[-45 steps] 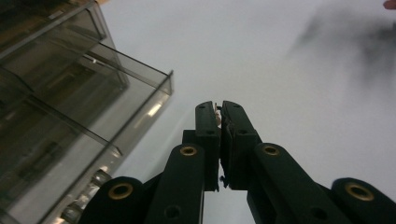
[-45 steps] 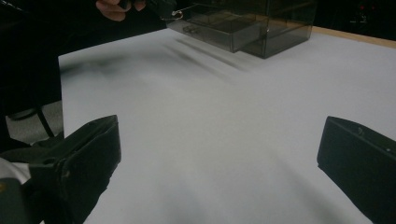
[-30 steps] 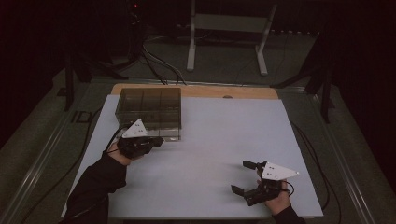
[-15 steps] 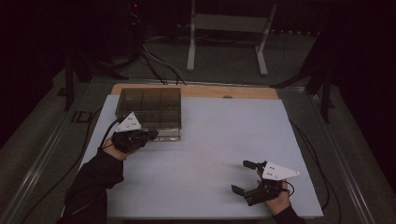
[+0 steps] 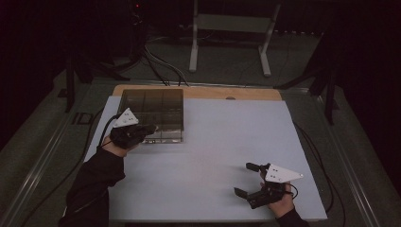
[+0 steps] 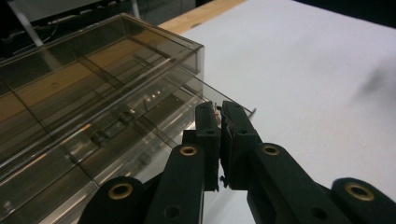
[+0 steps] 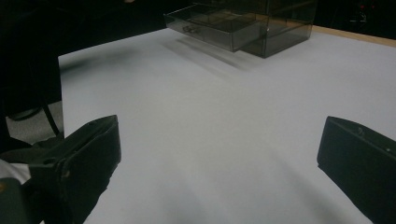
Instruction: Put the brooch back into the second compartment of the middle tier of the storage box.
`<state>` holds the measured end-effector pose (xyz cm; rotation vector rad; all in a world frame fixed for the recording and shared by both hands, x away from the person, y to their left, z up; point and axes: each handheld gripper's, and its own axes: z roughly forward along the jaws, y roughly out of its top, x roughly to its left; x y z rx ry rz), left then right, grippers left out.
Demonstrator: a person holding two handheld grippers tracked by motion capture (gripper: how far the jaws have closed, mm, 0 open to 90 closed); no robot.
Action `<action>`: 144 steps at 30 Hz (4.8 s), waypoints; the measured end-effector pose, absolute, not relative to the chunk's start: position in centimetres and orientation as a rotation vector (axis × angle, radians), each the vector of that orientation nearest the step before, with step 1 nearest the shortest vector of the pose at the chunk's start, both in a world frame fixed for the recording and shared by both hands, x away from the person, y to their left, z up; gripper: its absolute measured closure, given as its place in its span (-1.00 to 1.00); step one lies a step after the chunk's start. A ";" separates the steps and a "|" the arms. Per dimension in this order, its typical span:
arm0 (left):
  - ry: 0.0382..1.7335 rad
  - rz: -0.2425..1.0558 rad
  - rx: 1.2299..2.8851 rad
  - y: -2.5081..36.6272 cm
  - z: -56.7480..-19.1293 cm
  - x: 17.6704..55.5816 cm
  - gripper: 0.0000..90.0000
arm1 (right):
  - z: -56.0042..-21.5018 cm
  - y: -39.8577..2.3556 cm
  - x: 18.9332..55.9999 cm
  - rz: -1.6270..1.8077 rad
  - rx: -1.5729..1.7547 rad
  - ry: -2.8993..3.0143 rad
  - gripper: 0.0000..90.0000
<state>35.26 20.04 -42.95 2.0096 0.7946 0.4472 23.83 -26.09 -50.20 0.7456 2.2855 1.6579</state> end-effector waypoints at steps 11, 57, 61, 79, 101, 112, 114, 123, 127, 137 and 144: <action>0.872 0.457 1.967 20.7 -43.8 36.4 0.94 | -50.2 -26.1 23.8 1.657 0.747 2.286 -1.00; 1.051 0.441 2.051 20.8 -47.7 38.8 0.94 | -50.2 -26.1 23.8 1.659 0.744 2.284 -1.00; 1.058 0.434 2.062 20.7 -47.8 38.9 0.94 | -50.2 -26.1 23.8 1.654 0.744 2.289 -1.00; 1.076 0.471 2.133 20.0 -47.8 39.2 0.93 | -50.2 -26.1 23.9 1.663 0.750 2.285 -1.00; 1.088 0.481 1.971 20.4 -45.8 38.1 -0.03 | -50.2 -26.1 23.9 1.658 0.746 2.291 -1.00; 1.026 0.448 1.967 19.7 -44.7 37.2 -0.51 | -50.2 -26.2 23.9 1.658 0.744 2.290 -1.00; 1.013 0.452 1.979 19.4 -44.5 37.1 -0.57 | -50.2 -26.1 23.8 1.661 0.741 2.287 -1.00; 0.946 0.394 1.936 19.1 -43.6 36.4 -0.82 | -50.2 -26.1 23.9 1.656 0.742 2.293 -1.00; 0.906 0.377 1.926 19.1 -43.2 36.1 -0.95 | -50.2 -26.1 23.9 1.654 0.744 2.294 -1.00; 0.838 0.349 1.931 18.3 -42.9 35.4 -1.00 | -50.2 -26.0 23.9 1.663 0.746 2.290 -1.00; 0.807 0.340 1.912 17.8 -43.0 34.9 -1.00 | -50.2 -26.1 24.0 1.664 0.750 2.289 -1.00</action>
